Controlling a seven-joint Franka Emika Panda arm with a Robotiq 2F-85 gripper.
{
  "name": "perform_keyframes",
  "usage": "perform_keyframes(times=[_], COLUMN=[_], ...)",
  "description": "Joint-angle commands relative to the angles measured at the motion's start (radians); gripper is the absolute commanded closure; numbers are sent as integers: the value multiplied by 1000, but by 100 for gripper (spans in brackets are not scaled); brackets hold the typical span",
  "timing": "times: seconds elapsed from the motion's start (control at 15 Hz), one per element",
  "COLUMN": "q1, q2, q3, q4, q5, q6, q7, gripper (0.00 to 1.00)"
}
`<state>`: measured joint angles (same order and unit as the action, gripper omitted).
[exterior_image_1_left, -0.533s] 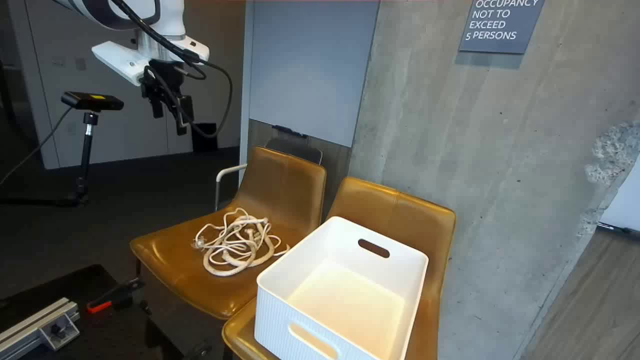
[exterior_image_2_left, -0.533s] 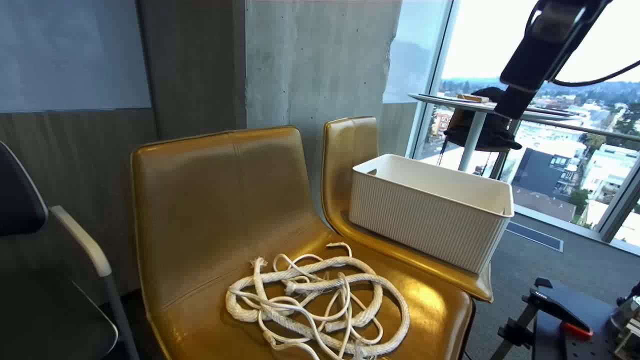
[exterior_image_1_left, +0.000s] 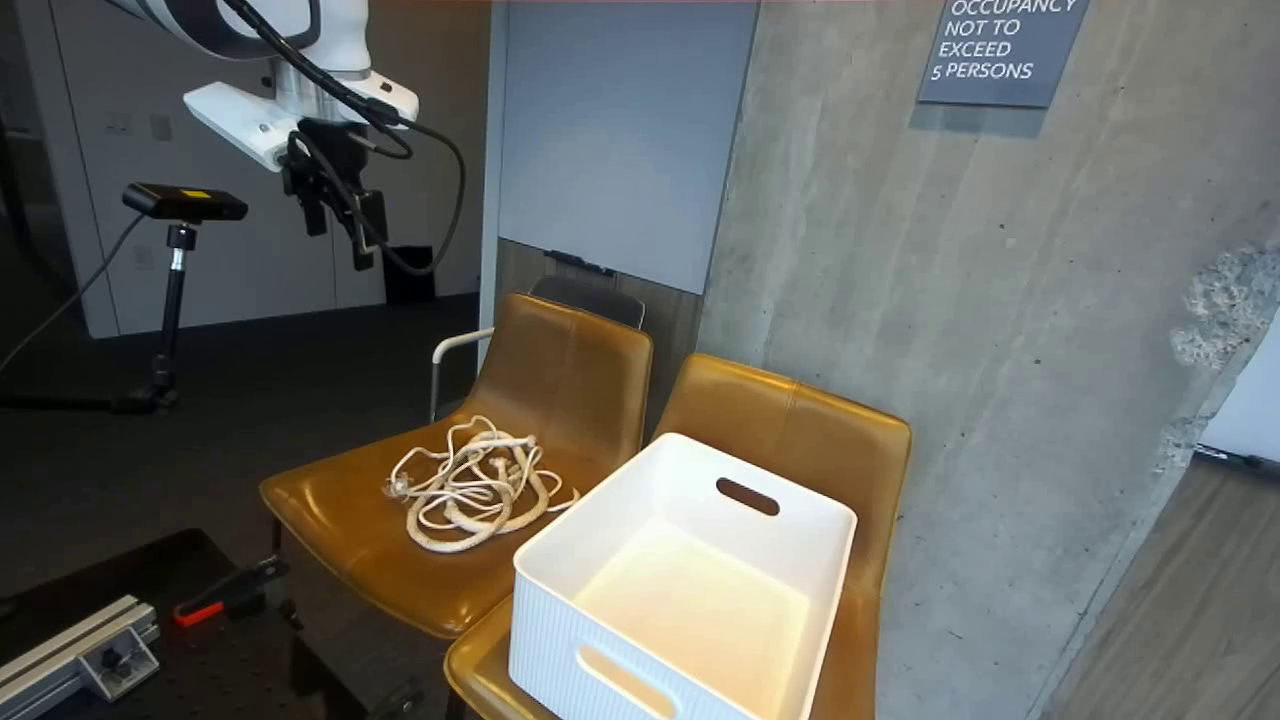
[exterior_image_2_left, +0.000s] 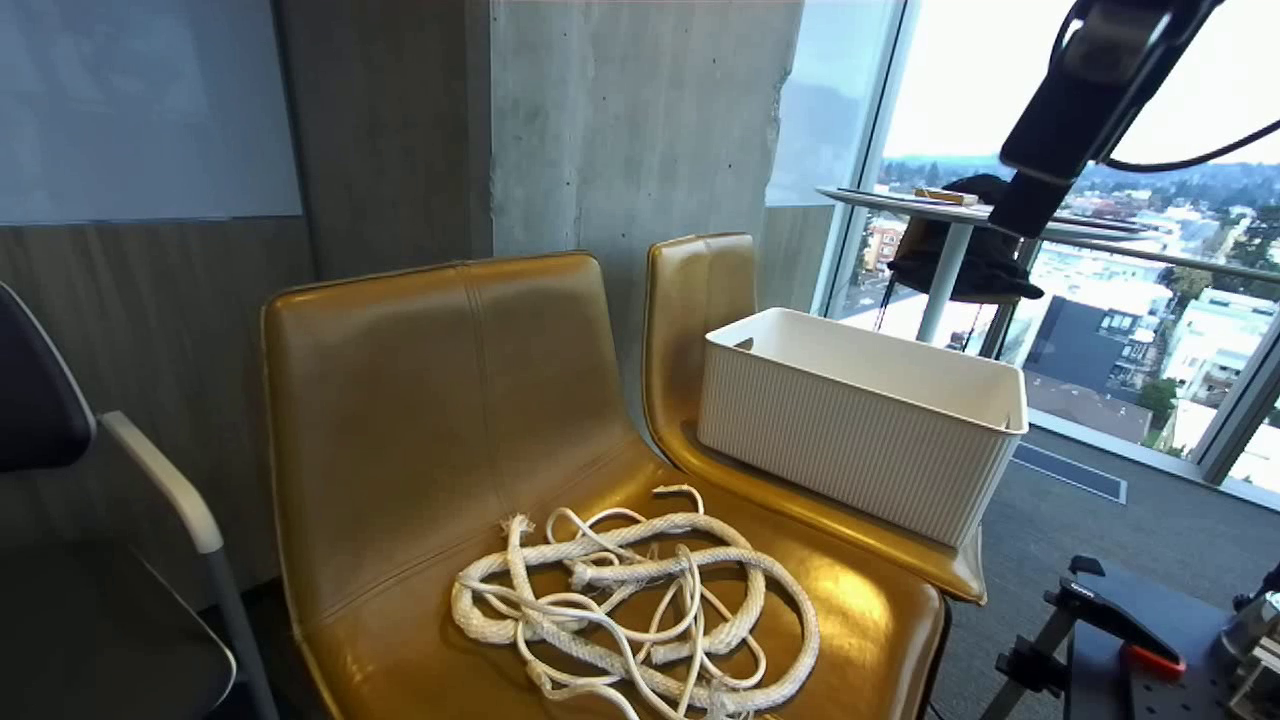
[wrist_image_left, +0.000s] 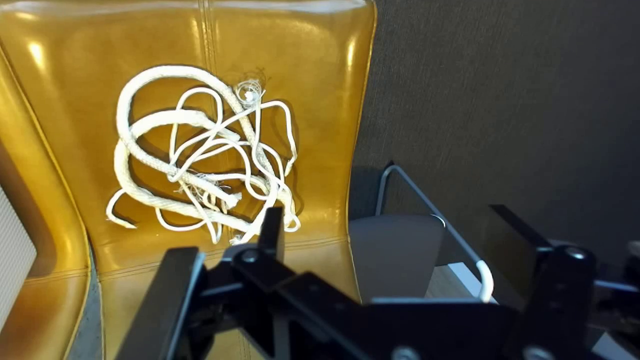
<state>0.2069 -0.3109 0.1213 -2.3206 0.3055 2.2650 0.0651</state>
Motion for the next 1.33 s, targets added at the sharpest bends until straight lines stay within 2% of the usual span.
perform_keyframes(times=[0.0,0.27,0.53,0.87,1.27], q1=[-7,-11,-28,-42,-67], q2=[14,76,174,363,606], q3=[8,2,-5,4,6], q4=[4,41,101,188,314], q5=[3,-17,-112,-264,-360], q6=[6,51,131,220,304], q7=[-6,-61,-198,-309,-422], gripper=[0,0,0,0,0])
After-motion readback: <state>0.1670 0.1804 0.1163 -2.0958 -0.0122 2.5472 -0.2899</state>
